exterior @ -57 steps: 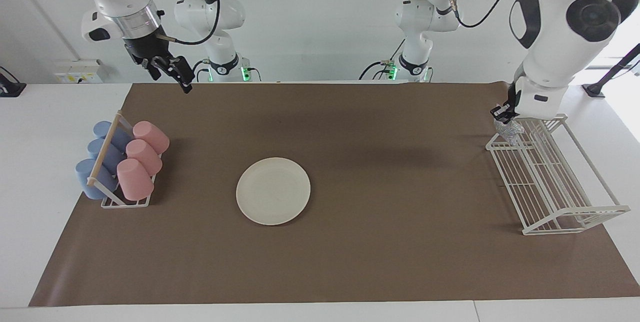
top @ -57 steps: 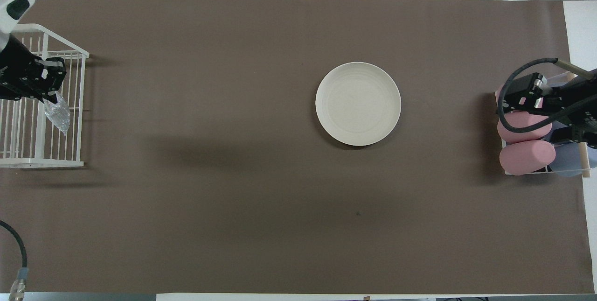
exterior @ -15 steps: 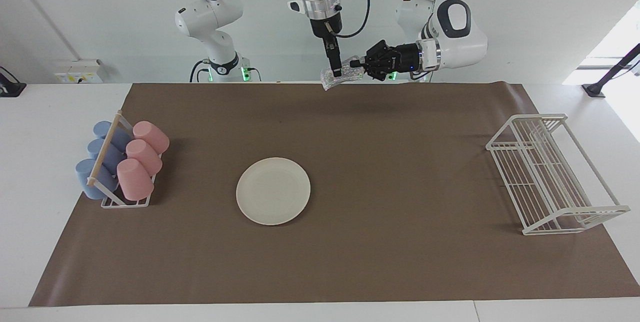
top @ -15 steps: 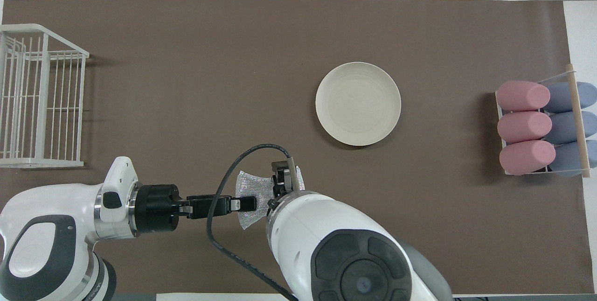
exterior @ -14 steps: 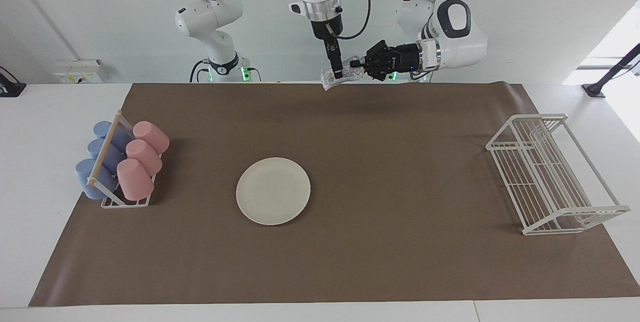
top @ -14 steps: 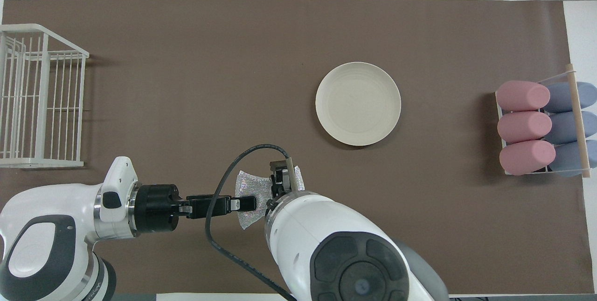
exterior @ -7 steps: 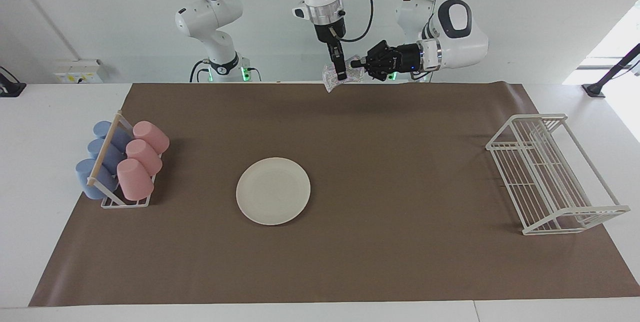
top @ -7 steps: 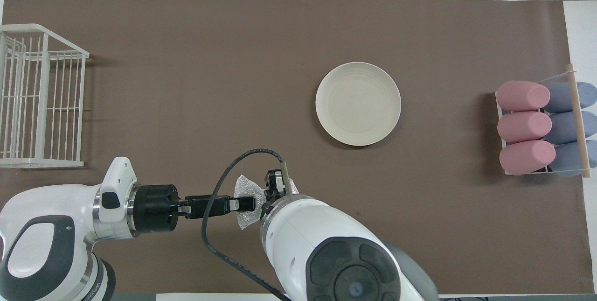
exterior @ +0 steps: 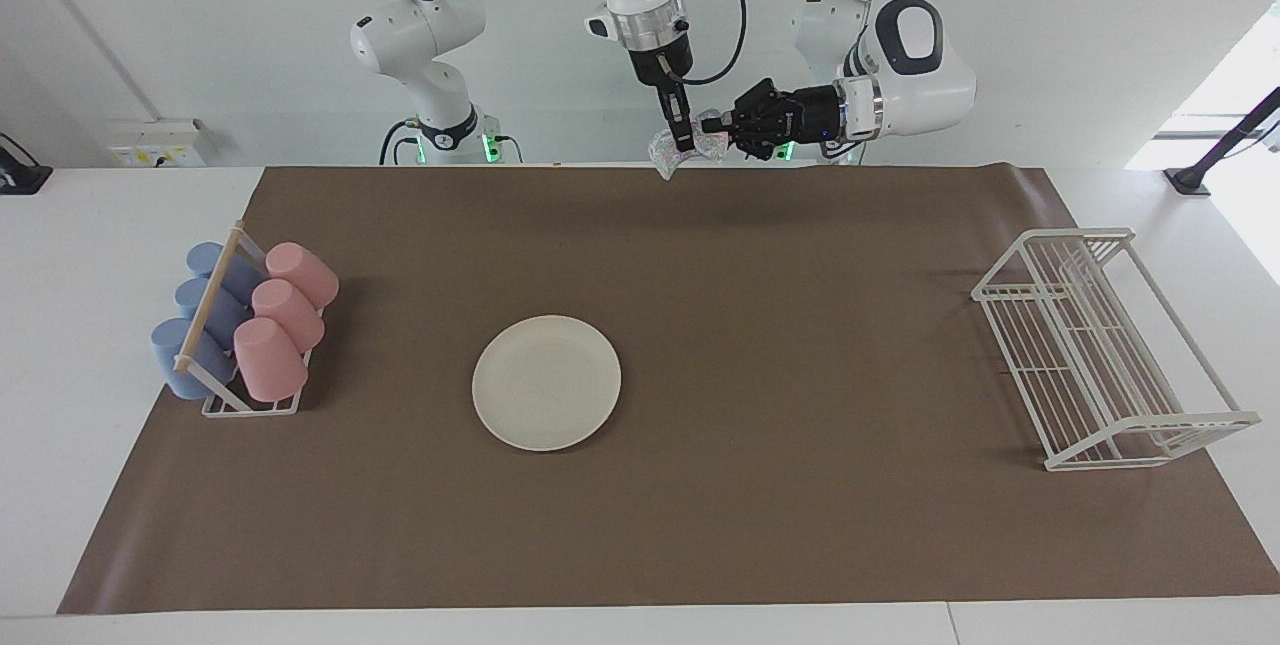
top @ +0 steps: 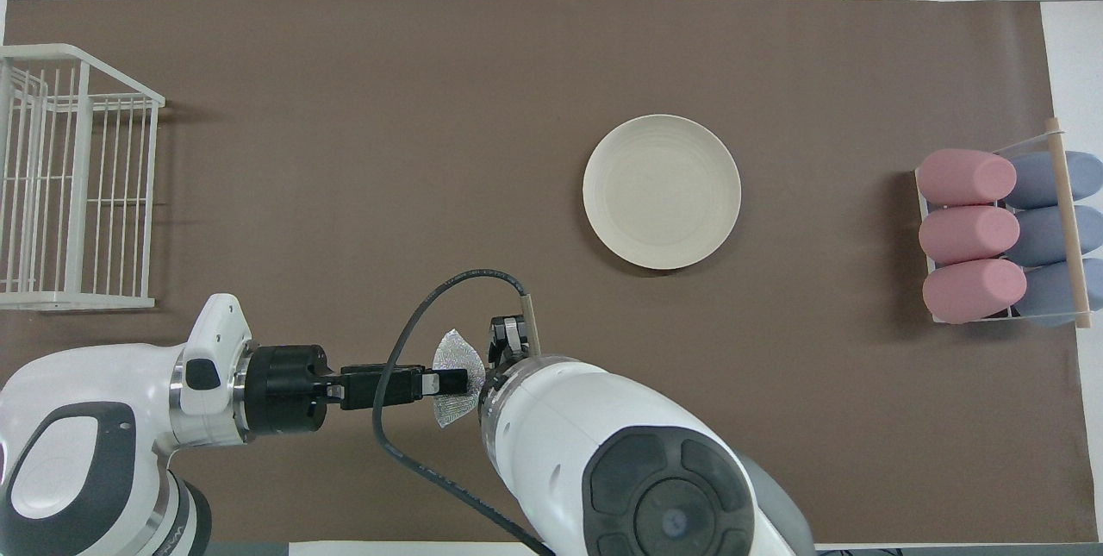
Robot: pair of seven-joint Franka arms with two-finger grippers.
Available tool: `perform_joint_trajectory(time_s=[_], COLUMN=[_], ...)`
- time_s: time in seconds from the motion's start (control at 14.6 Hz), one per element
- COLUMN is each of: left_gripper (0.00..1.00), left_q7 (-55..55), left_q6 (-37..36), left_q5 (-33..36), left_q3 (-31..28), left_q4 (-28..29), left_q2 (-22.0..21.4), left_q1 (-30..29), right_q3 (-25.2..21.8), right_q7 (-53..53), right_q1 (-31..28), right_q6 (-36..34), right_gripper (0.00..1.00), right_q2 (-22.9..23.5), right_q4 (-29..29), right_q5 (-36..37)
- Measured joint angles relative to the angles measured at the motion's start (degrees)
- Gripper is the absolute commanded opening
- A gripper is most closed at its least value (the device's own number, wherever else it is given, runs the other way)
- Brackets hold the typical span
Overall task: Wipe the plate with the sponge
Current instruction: 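Grasp the sponge with the right gripper and open the left gripper, then move the sponge onto the cream plate with the right gripper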
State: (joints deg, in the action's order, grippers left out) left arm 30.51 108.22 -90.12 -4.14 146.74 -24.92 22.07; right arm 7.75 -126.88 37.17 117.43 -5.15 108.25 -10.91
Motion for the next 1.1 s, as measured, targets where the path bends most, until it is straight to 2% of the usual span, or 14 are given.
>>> perform_joint_trajectory(time_s=[0.27,0.55,0.82,0.96,1.1], left_gripper=[1.0,1.0,1.0,1.0,1.0], left_q7=[-1.7,-2.2,-4.1,-6.0,-9.4], left_q6=[0.1,0.3,0.4,0.5,1.0], left_q5=[1.9,4.5,12.5,19.2,27.3], left_q3=[-0.1,-0.2,-0.3,-0.3,-0.4], left_q4=[0.0,0.0,-0.1,-0.2,-0.2], left_q2=[0.0,0.0,0.0,0.1,0.2], left_q1=[-0.2,-1.3,-4.7,-6.2,-7.7], right_q3=[-0.1,-0.3,-0.6,-0.7,-0.7], right_q7=[0.8,13.6,23.8,29.3,36.8], right_q1=[-0.5,-7.9,-13.8,-15.6,-18.1], right_q6=[0.2,5.9,17.3,22.7,25.3], right_gripper=[0.0,0.0,0.0,0.0,0.0], right_q2=[0.0,1.6,10.3,14.6,17.3], right_q4=[0.2,3.1,4.4,5.6,7.7], right_q5=[0.0,-0.1,-0.1,-0.1,-0.1])
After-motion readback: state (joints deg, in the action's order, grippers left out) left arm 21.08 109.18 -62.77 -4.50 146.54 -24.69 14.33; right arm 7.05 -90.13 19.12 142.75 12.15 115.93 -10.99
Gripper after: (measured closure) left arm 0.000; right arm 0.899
